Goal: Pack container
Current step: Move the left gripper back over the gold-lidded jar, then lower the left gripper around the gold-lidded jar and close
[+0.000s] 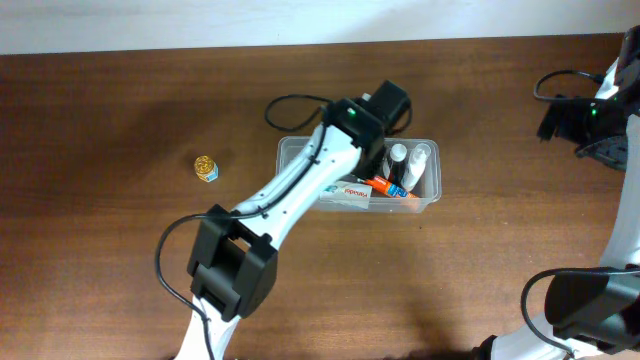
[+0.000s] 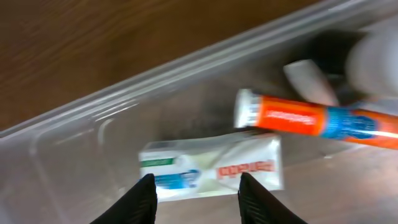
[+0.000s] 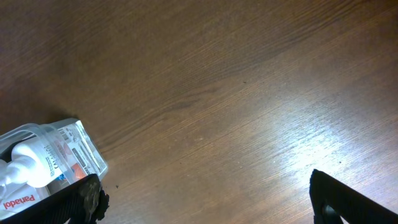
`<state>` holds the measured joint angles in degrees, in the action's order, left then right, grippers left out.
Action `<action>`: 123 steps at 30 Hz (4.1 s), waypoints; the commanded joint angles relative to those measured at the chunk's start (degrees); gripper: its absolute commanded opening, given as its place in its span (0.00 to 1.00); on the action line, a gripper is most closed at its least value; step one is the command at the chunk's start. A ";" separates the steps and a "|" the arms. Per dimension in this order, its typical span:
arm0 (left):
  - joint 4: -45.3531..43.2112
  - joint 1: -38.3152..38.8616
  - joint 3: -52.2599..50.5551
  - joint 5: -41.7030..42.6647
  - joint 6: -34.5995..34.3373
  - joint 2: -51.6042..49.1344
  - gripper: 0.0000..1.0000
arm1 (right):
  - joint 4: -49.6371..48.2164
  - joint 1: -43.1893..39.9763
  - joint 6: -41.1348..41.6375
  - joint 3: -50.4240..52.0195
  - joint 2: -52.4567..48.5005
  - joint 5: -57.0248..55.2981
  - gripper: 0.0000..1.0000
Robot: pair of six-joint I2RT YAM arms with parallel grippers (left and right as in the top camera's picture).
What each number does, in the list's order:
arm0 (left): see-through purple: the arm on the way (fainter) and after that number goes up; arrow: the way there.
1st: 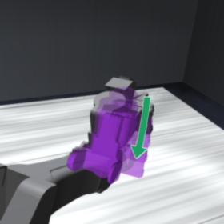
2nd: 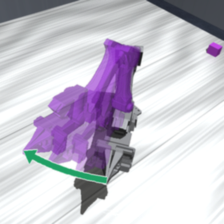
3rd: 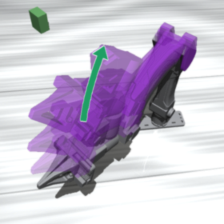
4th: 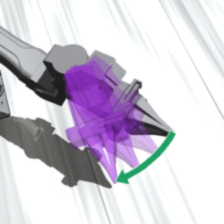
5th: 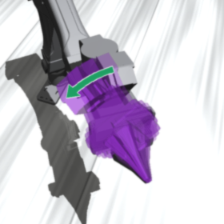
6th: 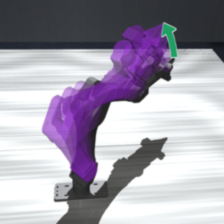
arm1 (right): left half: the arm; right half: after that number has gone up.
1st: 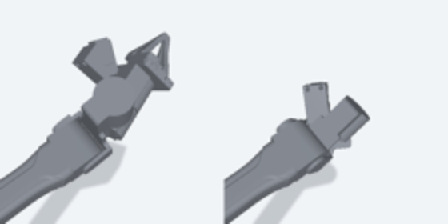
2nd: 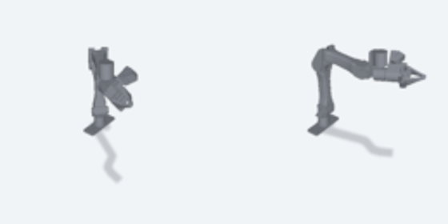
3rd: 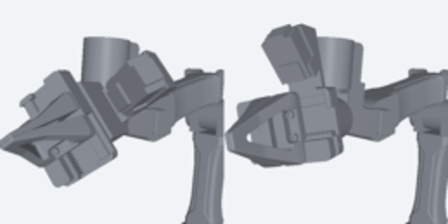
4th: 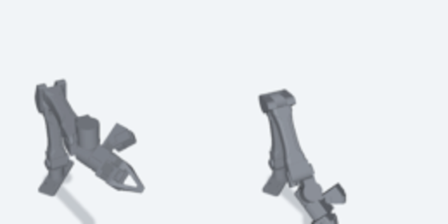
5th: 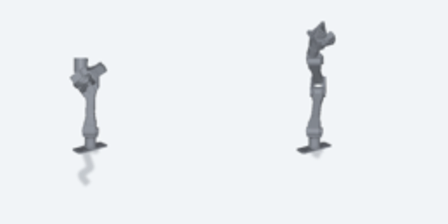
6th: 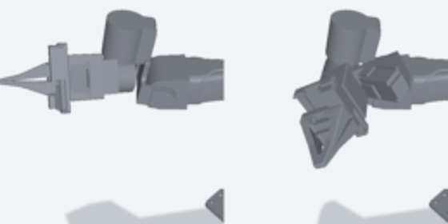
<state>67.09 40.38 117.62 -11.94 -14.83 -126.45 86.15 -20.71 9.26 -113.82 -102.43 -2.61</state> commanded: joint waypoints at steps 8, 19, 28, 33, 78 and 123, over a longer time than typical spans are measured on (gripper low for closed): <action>8.35 -13.66 2.36 -1.84 -1.05 0.15 0.57 | -0.02 -0.37 0.48 -0.35 -0.02 -0.68 0.98; 9.53 -26.99 4.87 0.59 -1.84 0.13 0.61 | -0.02 -0.37 0.48 -0.35 -0.02 -0.70 0.98; 11.04 -35.41 3.34 9.70 -3.76 0.02 0.61 | 0.00 -0.37 0.48 -0.35 -0.02 -0.70 0.98; 10.88 -37.35 -0.33 9.81 -3.74 0.02 0.61 | -0.02 -0.37 0.48 -0.35 -0.02 -0.70 0.98; -1.84 -40.02 -15.34 9.66 -3.58 -0.09 0.61 | -0.02 -0.37 0.48 -0.35 -0.02 -0.68 0.98; -6.62 -40.02 -17.49 9.62 -0.42 -0.31 0.60 | -0.02 -0.37 0.48 -0.35 -0.02 -0.70 0.98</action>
<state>60.38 0.56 100.42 -2.94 -16.64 -126.45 86.13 -20.71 9.26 -113.82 -102.43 -2.61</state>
